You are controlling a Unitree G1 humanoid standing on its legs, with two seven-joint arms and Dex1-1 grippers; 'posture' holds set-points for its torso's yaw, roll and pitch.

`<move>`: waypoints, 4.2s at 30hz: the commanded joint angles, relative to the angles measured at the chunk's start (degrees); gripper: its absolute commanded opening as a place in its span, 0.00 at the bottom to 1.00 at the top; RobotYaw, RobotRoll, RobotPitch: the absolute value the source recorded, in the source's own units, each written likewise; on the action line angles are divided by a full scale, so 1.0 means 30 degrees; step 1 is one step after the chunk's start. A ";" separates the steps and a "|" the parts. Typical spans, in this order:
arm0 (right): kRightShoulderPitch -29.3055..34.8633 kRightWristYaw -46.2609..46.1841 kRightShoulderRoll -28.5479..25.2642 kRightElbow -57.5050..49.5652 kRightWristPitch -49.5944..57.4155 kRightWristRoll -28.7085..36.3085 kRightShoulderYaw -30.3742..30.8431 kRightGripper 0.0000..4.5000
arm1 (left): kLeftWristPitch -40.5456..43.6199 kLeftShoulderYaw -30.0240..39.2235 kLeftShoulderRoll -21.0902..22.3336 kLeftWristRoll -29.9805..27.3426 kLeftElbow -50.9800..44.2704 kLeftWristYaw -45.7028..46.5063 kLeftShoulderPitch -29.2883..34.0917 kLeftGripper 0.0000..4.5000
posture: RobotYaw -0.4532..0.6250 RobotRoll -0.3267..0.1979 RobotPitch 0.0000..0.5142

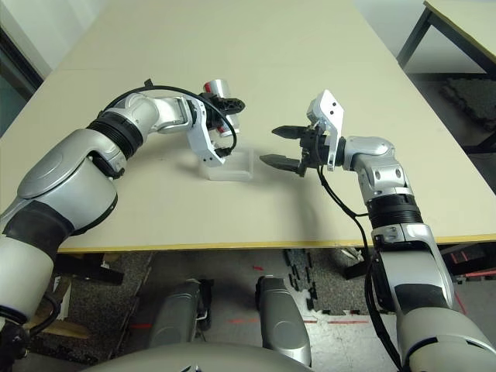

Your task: Pour the medicine from the bottle into the box.

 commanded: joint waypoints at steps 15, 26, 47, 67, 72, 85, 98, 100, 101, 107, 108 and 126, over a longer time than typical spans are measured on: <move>-0.0426 0.0117 0.0237 0.0908 -0.0638 -0.0192 0.0054 1.00 | 1.8421 1.2531 0.1114 -1.5364 -0.9889 -1.6700 0.6150 0.59 | 0.39 0.62 0.19; -0.0754 0.0498 0.0066 0.1733 -0.1168 -0.0532 0.0152 1.00 | 2.2954 1.3936 0.2442 -1.7339 -1.4653 -1.5012 0.9076 0.59 | 0.40 0.62 0.20; -0.0910 0.1013 -0.0197 0.2442 -0.1751 -0.1075 0.0243 1.00 | 2.1286 1.3429 0.4164 -1.7430 -1.4064 -1.3019 1.0298 0.59 | 0.40 0.62 0.22; -0.0833 0.0488 0.0350 0.2494 -0.1732 -0.0910 0.0011 1.00 | -0.0391 -0.4420 0.3437 0.5107 -0.4748 0.5608 0.0836 0.59 | 0.37 0.62 0.20; -0.0682 0.0396 0.0378 0.2348 -0.1696 -0.0812 -0.0038 1.00 | 0.0082 -0.5349 0.2269 0.6387 -0.2589 0.7295 -0.0586 0.59 | 0.37 0.62 0.19; -0.0612 0.0579 0.0317 0.2417 -0.1968 -0.1104 0.0266 1.00 | -0.1147 -0.0009 0.1866 -0.0534 -0.0039 0.0172 0.0548 0.59 | 0.38 0.62 0.21; -0.0586 0.1032 0.0055 0.2542 -0.2645 -0.1697 0.0666 1.00 | 1.1620 1.2659 0.1346 -1.4900 -0.4518 -1.2129 0.4729 0.59 | 0.40 0.62 0.22; -0.0621 0.1100 0.0019 0.2597 -0.2672 -0.1729 0.0681 1.00 | 1.3411 1.3524 0.1469 -1.5874 -0.6066 -1.2292 0.5694 0.59 | 0.40 0.62 0.22; -0.0648 0.1131 0.0013 0.2635 -0.2674 -0.1739 0.0691 1.00 | 1.4127 1.3872 0.1503 -1.6252 -0.6831 -1.2218 0.6160 0.59 | 0.40 0.62 0.22; -0.0919 0.1288 0.0043 0.2977 -0.2776 -0.1861 0.0751 1.00 | 1.6344 1.5321 0.1382 -1.7931 -0.9845 -1.1325 0.8385 0.59 | 0.41 0.62 0.23; -0.0966 0.1307 0.0053 0.3036 -0.2795 -0.1879 0.0759 1.00 | 1.6615 1.5810 0.1180 -1.8411 -0.9960 -1.0959 0.8589 0.59 | 0.42 0.62 0.23; -0.1031 0.1607 -0.0338 0.3017 -0.2721 -0.1912 0.0820 1.00 | 0.9919 1.7626 0.0219 -2.0298 -0.4696 -0.9026 0.9436 0.59 | 0.40 0.62 0.24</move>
